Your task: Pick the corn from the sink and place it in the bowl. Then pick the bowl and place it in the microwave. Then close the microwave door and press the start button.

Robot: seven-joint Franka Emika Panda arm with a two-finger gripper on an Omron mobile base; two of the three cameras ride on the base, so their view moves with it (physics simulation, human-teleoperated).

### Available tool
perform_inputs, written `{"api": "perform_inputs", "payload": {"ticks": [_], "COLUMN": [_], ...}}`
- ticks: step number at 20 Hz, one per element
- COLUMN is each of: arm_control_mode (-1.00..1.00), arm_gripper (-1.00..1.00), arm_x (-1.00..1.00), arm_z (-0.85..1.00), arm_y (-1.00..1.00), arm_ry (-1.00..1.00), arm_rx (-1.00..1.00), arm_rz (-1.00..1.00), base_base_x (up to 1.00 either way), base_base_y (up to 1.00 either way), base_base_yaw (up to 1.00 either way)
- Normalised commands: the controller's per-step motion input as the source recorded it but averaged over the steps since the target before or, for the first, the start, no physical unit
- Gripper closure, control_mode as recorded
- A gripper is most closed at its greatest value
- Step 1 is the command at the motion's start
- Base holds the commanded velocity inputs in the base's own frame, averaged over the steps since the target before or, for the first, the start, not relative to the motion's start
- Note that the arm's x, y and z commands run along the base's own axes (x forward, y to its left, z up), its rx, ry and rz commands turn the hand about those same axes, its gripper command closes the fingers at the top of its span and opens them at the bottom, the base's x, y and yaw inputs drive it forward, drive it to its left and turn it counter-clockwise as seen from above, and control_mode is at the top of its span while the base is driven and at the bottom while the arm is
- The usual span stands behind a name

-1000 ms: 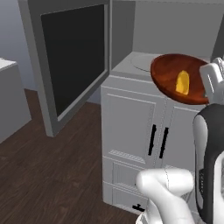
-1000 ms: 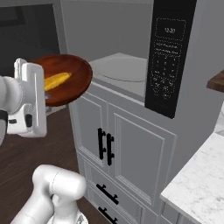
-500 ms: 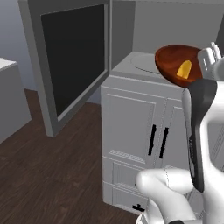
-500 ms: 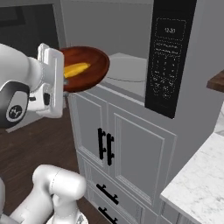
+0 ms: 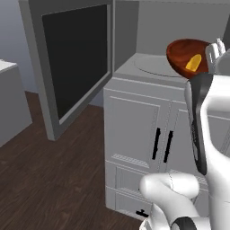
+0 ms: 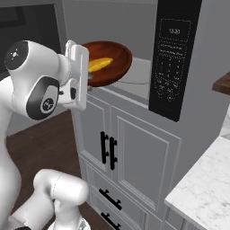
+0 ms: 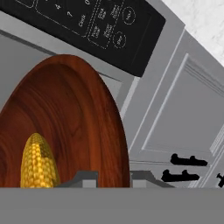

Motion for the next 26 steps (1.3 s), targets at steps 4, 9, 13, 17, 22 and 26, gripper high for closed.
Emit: {"api": "perform_inputs", "payload": {"ticks": [4,9,13,17,22,26], "arm_control_mode": [-1.0,-1.0,-1.0,-1.0,-1.0,-1.0], "arm_gripper": [1.0,1.0,1.0,1.0,1.0,1.0], "arm_x": [0.67,0.5,0.39,0.34,0.33,0.38], "arm_z": [0.0,0.0,-0.22,-0.35,-0.24,-0.06], "arm_y": [-0.19,-0.11,-0.05,-0.02,-0.01,-0.04], "arm_ry": [0.02,0.01,0.0,0.0,0.01,0.0], "arm_rx": [0.0,0.0,0.04,0.06,0.04,0.0], "arm_rz": [-0.04,0.0,0.0,0.0,0.0,0.0], "base_base_x": [0.0,0.0,0.0,0.0,0.0,0.0], "base_base_y": [0.0,0.0,0.0,0.0,0.0,0.0], "base_base_yaw": [0.0,0.0,0.0,0.0,0.0,0.0]}}
